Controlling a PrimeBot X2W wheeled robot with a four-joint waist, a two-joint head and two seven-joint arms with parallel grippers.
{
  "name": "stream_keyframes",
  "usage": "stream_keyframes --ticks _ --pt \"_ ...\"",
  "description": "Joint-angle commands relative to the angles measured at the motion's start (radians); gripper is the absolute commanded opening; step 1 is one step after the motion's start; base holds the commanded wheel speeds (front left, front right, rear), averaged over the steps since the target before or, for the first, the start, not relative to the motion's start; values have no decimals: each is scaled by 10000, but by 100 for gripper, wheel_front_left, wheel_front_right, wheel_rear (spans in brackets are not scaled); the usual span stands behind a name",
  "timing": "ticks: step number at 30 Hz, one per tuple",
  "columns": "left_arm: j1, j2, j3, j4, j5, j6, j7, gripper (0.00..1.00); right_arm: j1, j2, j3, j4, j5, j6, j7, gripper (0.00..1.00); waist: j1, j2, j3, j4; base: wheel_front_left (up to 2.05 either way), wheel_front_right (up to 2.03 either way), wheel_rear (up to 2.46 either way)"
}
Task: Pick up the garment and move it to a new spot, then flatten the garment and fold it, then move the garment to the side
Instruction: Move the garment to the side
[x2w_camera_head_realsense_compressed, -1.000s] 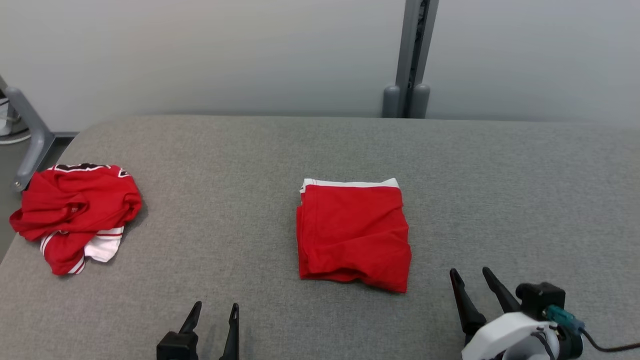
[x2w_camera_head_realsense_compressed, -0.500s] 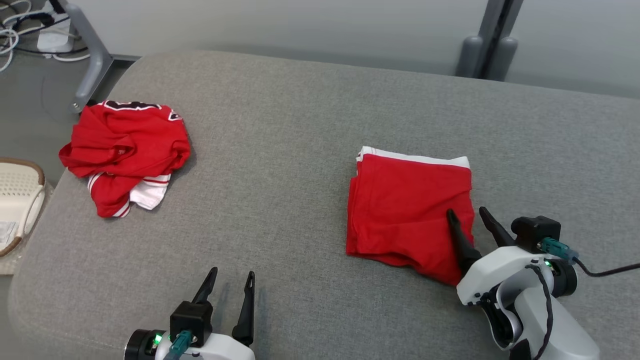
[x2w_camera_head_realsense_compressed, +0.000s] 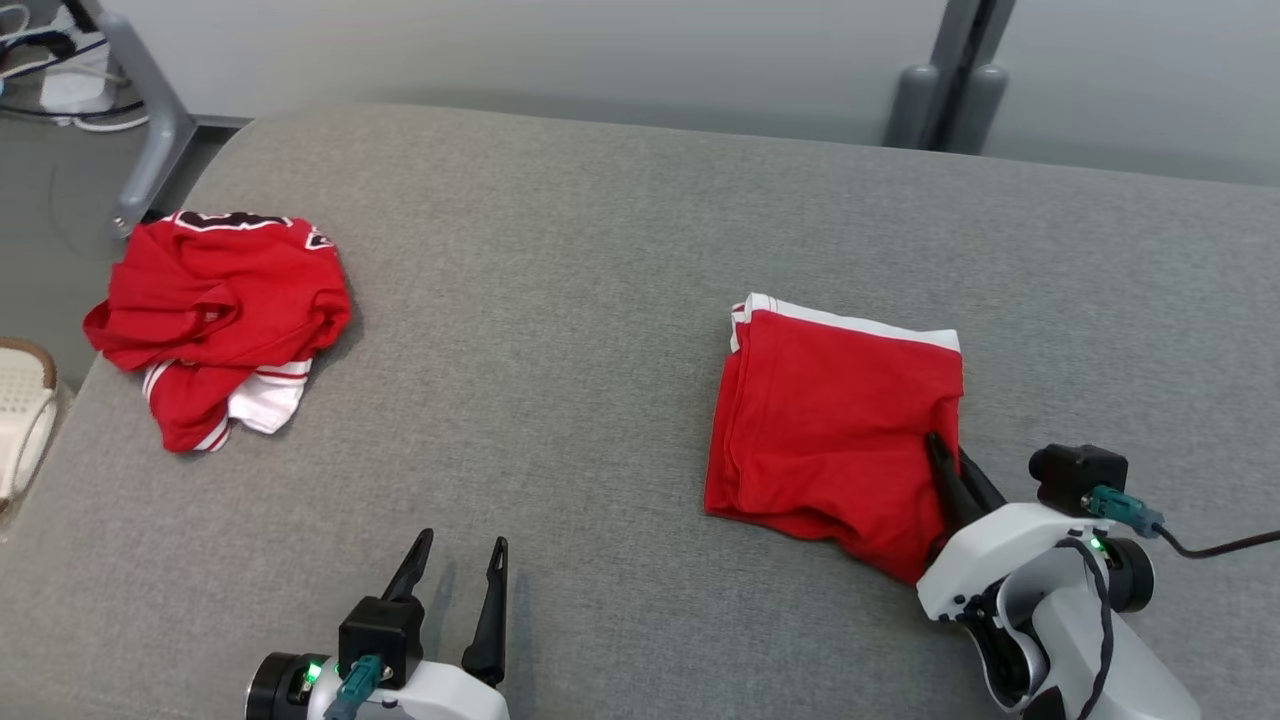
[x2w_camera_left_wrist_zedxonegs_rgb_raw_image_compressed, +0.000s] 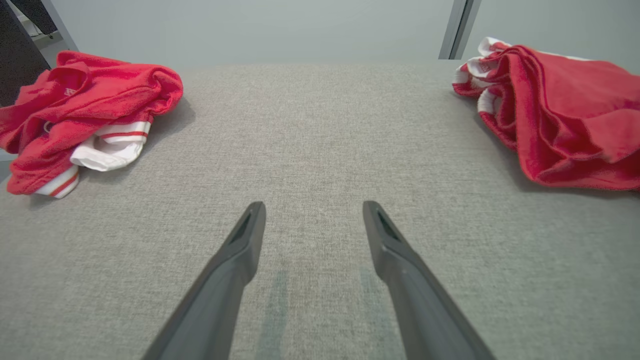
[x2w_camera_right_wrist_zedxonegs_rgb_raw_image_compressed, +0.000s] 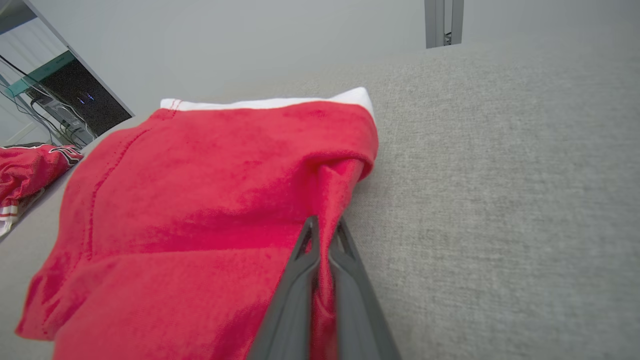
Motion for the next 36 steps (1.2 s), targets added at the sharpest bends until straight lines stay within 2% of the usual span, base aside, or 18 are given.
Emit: stream_keyframes --ticks 1,10,17,23,29,36 --pt "-1 39 54 -3 75 -60 -3 100 206 -98 -48 -89 30 -3 -49 0 0 0 -254 -456 0 0 0" --pt "34 43 80 -23 139 -229 -3 100 701 -83 410 -262 309 -3 -49 0 0 0 -766 -2717 0 0 0" --pt "-211 41 -3 -21 200 -293 -3 100 752 -83 921 -309 482 -3 -47 0 0 0 -703 -4608 0 0 0" --pt "-323 44 -50 -86 160 -331 -3 100 721 -73 1273 -371 626 -3 -47 0 0 0 -549 -5857 0 0 0" --pt "-504 47 -54 -285 226 -392 -1 100 597 -61 1552 -487 394 -3 -47 0 0 0 -305 -6471 0 0 0" --pt "-749 52 -165 -431 550 -514 -1 100 -141 -282 1072 -282 -759 -3 -47 0 0 0 351 -6032 0 0 0"
